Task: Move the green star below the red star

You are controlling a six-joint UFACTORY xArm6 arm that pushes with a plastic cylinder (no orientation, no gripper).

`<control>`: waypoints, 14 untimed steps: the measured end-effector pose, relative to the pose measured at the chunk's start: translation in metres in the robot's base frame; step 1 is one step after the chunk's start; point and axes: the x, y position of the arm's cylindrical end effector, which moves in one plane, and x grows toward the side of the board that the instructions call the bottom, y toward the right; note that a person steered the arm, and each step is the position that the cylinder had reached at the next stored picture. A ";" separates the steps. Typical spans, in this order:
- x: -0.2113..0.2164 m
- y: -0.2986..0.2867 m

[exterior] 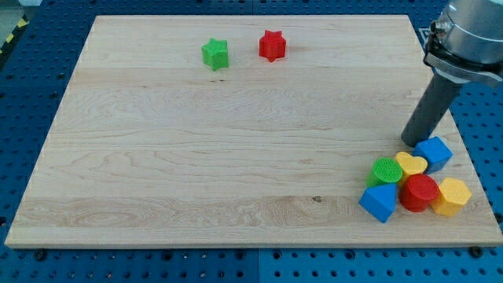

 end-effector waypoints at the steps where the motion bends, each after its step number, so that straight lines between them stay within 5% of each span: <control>1: 0.009 0.011; 3: -0.080 -0.055; 4: -0.088 -0.127; 6: -0.086 -0.162; 9: -0.104 -0.351; 11: -0.201 -0.370; 14: -0.186 -0.335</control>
